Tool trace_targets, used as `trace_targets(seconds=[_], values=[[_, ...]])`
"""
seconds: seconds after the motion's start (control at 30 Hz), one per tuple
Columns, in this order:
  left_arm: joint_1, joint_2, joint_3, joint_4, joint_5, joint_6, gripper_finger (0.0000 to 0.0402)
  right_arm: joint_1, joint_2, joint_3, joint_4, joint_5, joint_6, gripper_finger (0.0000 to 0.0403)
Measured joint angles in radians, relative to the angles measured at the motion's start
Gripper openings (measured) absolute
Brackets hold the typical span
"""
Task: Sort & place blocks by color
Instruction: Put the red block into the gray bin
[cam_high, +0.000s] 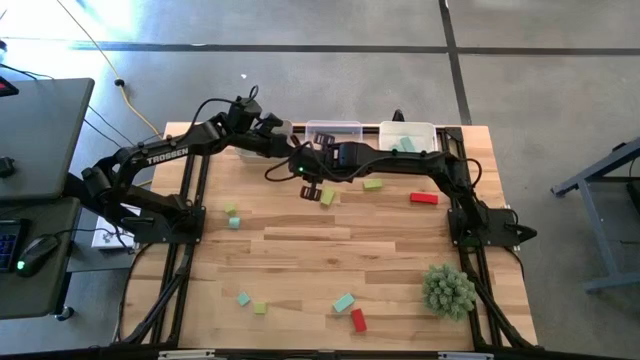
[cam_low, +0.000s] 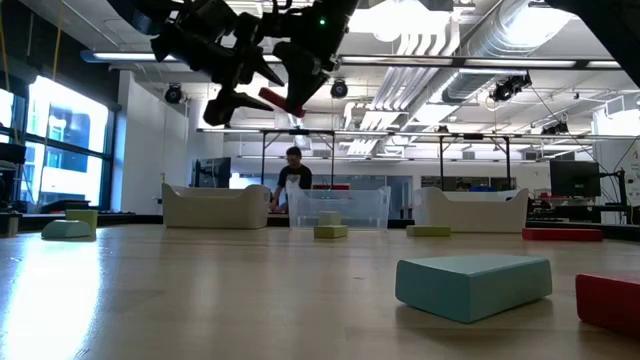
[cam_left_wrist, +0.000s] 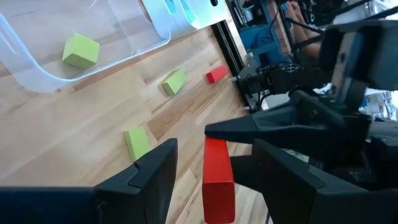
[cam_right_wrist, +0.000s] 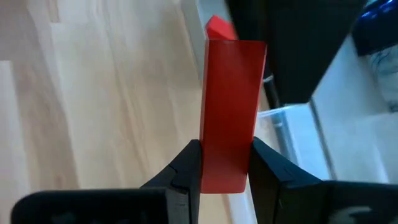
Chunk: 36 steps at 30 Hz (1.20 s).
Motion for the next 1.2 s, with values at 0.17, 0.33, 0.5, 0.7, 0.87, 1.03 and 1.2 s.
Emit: trace_targets(seconds=[0.17, 0.33, 0.5, 0.7, 0.87, 1.03, 1.2], values=[[0.0, 0.0, 0.0, 0.0, -0.002, -0.044, 0.0197, -0.006, 0.0, 0.0, 0.008, 0.012, -0.052, 0.0073], [-0.004, 0.0, 0.0, -0.001, -0.021, -0.059, 0.0197, -0.023, 0.0, 0.0, 0.018, 0.012, -0.081, 0.0073], [-0.011, 0.0, -0.003, -0.013, -0.108, -0.049, 0.0197, -0.027, 0.0, 0.0, 0.031, -0.012, -0.12, 0.0073], [-0.01, 0.0, -0.003, -0.015, -0.11, -0.042, 0.0167, -0.035, 0.0, 0.0, 0.033, -0.025, -0.13, 0.0073], [-0.011, 0.0, -0.003, -0.009, -0.107, -0.01, 0.0119, -0.044, 0.0, 0.0, 0.036, -0.037, -0.131, 0.0073], [-0.011, 0.0, -0.003, -0.004, -0.104, 0.005, 0.0077, -0.052, 0.0, 0.0, 0.036, -0.042, -0.123, 0.0073], [-0.011, 0.0, -0.005, 0.025, -0.104, 0.028, 0.0069, -0.052, 0.0, 0.0, 0.036, -0.03, -0.119, 0.0073]])
